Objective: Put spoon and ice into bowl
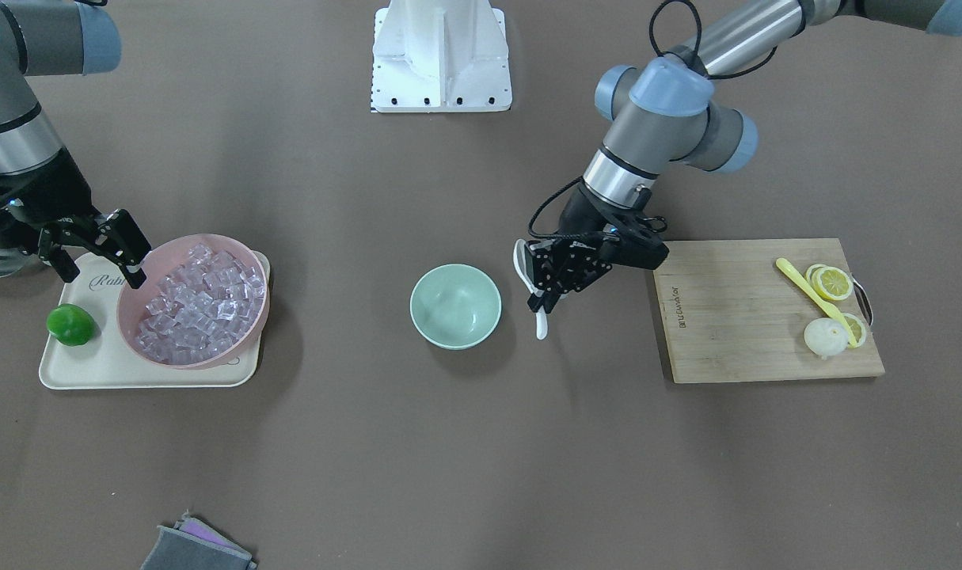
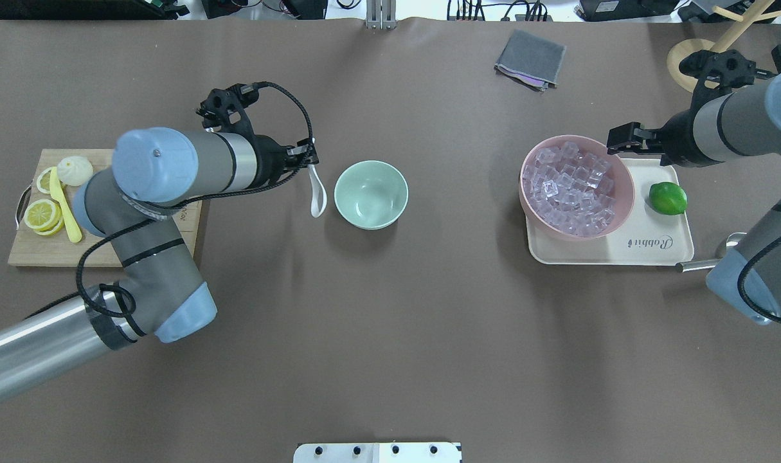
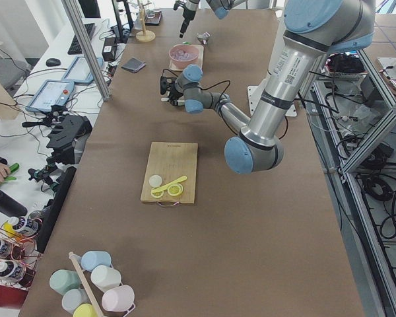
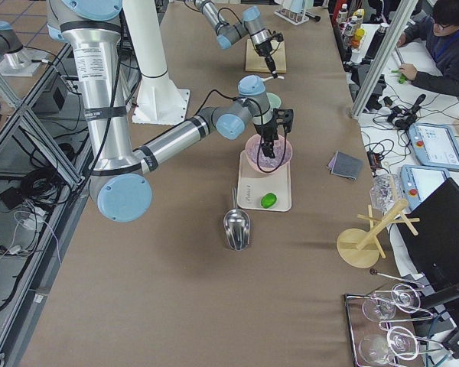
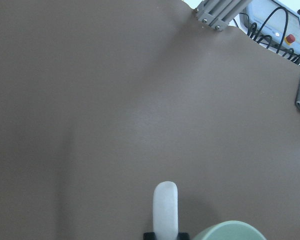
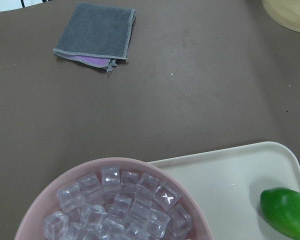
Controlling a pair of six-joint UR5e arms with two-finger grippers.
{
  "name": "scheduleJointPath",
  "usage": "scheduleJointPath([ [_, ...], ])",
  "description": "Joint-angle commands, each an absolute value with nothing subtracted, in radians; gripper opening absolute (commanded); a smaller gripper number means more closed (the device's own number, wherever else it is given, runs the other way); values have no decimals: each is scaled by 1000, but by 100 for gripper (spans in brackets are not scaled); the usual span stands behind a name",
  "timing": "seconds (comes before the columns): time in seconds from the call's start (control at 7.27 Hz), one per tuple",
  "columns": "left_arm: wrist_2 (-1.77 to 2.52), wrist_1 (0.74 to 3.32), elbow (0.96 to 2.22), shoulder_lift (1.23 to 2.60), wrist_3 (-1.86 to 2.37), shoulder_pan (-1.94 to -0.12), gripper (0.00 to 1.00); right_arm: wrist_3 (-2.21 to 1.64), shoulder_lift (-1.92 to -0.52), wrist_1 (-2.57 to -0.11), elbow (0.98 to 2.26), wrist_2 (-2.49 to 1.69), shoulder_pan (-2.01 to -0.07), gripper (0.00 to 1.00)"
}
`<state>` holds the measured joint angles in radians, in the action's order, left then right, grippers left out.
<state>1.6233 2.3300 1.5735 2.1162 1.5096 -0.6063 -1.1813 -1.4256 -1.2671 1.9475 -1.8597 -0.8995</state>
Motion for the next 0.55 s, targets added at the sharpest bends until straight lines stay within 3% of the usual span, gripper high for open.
scheduleJointPath([
  [0.0,1470,2329,1527,2187,1586,-534,0,-1285,-1390,-1291,1945,-1784,-847,90],
  [0.41,1320,2333,1427,2266,1635,-502,0,-1289,-1387,-1301,1947,-1775,-830,92],
])
